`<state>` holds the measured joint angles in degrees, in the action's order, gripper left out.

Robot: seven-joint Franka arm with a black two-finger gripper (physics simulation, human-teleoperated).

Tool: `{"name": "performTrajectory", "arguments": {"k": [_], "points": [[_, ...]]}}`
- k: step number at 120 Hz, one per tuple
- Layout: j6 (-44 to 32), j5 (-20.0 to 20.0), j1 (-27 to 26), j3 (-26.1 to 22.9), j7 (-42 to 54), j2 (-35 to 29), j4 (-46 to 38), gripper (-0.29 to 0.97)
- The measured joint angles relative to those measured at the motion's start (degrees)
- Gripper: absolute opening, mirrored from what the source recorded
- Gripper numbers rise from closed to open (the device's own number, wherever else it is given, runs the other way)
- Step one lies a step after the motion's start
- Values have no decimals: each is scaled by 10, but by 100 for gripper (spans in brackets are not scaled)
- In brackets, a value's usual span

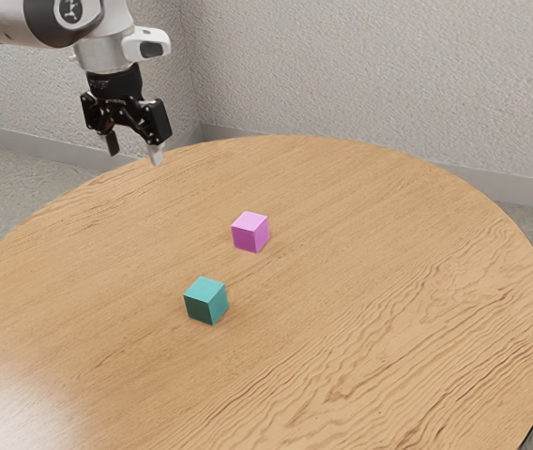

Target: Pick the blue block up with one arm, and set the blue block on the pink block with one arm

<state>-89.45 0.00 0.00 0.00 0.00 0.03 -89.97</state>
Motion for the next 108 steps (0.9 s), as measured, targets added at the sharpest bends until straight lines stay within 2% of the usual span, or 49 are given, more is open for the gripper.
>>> {"name": "performTrajectory", "arguments": {"k": [1,7,13,24,44,69,108], "points": [[0,0,0,0,0,0,0,68],[-57,-10,-52,55,4,-57,-153,67],[-103,-17,-49,76,8,-82,-221,67],[-162,-23,-42,88,13,-94,-258,66],[-272,-28,-68,90,14,-63,-327,66],[-385,-30,-81,90,14,18,-346,65],[-498,-42,-99,86,15,126,-314,65]]}}
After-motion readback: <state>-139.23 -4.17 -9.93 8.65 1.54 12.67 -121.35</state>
